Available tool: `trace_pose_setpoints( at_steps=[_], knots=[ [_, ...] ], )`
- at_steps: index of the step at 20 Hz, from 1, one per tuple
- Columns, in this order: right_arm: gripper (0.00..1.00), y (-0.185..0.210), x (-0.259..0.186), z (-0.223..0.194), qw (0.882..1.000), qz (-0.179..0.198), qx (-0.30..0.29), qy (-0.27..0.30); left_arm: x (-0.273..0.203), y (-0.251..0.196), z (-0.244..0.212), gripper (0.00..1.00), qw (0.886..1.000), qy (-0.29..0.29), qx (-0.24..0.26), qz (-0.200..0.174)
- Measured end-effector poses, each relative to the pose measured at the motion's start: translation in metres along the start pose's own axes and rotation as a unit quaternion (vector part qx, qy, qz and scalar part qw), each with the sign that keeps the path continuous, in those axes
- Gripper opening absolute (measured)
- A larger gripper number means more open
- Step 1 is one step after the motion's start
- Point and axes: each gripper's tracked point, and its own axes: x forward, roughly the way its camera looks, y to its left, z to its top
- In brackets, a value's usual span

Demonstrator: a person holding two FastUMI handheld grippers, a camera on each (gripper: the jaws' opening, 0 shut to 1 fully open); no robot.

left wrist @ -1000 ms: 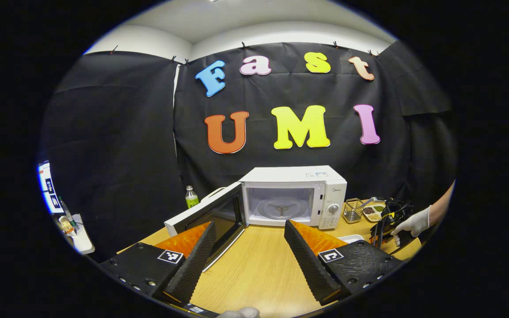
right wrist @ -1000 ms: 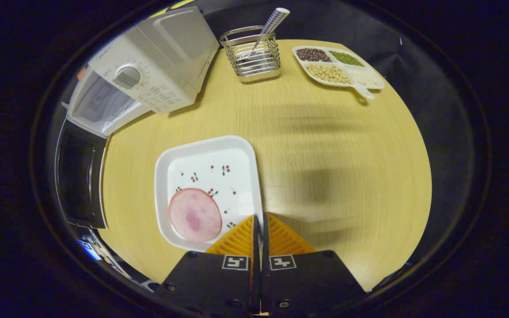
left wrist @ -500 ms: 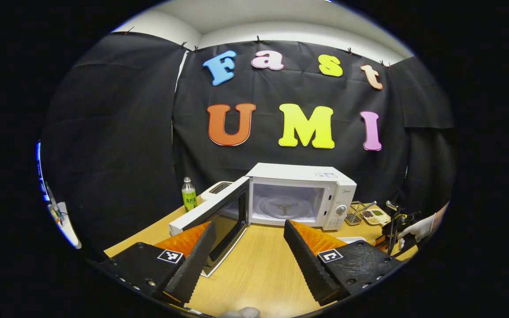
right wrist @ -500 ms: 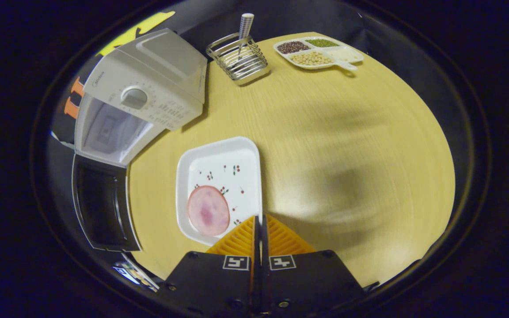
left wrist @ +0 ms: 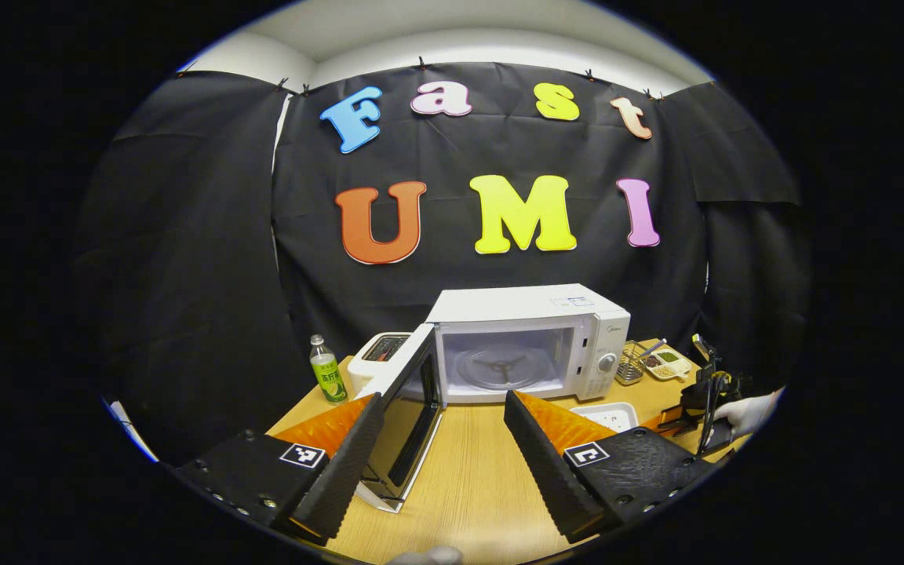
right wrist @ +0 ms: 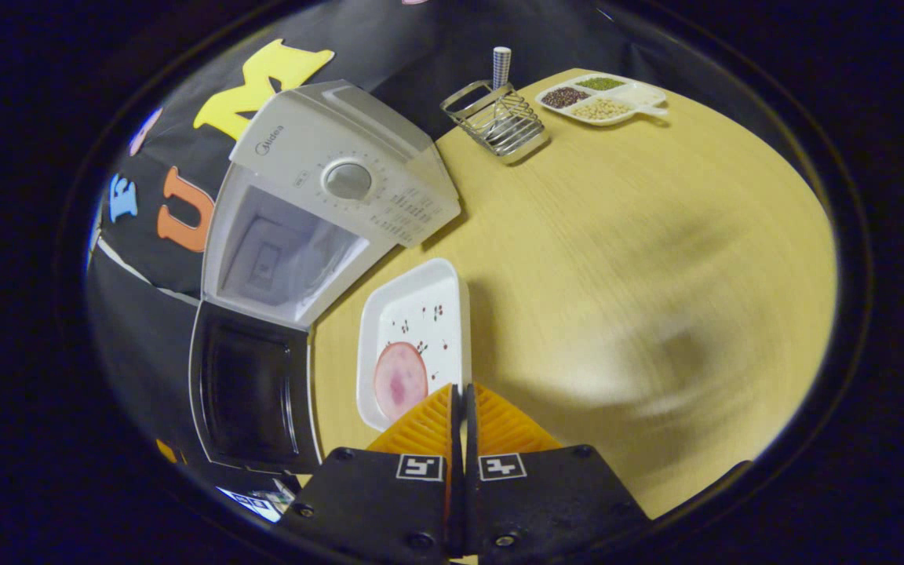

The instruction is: Open the microwave oven with the left hand, put the food in, and close the microwave oven.

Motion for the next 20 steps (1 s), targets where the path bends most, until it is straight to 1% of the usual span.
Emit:
trace_pose_setpoints(
  at_steps=[2,5,7,10,13,16,18,19,20],
  knots=[
    [0.04,0.019,0.003,-0.002,1.000,0.019,0.014,-0.016,0.005,-0.005,-0.002,0.95,1.000,0.005,0.005,-0.009],
    [0.04,0.060,0.007,-0.001,0.997,0.049,0.025,-0.045,0.010,-0.008,0.003,0.95,1.000,0.002,0.021,-0.012],
    [0.04,0.088,0.009,0.000,0.995,0.069,0.030,-0.065,0.012,-0.012,0.003,0.95,1.000,0.005,0.018,-0.016],
    [0.04,0.127,0.017,0.005,0.991,0.088,0.036,-0.100,0.014,-0.016,0.000,0.95,0.999,0.011,0.025,-0.019],
    [0.03,0.153,0.031,0.005,0.985,0.091,0.058,-0.133,0.012,-0.017,-0.006,0.95,0.999,0.019,0.029,-0.022],
    [0.03,0.167,0.048,0.010,0.977,0.085,0.096,-0.172,0.010,-0.011,-0.015,0.95,0.999,0.028,0.045,-0.013],
    [0.03,0.175,0.060,0.013,0.971,0.081,0.114,-0.193,0.009,-0.008,-0.020,0.95,0.998,0.030,0.046,-0.009],
    [0.00,0.178,0.065,0.014,0.969,0.081,0.122,-0.201,0.009,-0.005,-0.022,0.95,0.999,0.032,0.043,-0.005],
    [0.04,0.184,0.071,0.013,0.967,0.079,0.125,-0.209,0.010,-0.004,-0.025,0.95,0.999,0.032,0.041,-0.002]
  ],
)
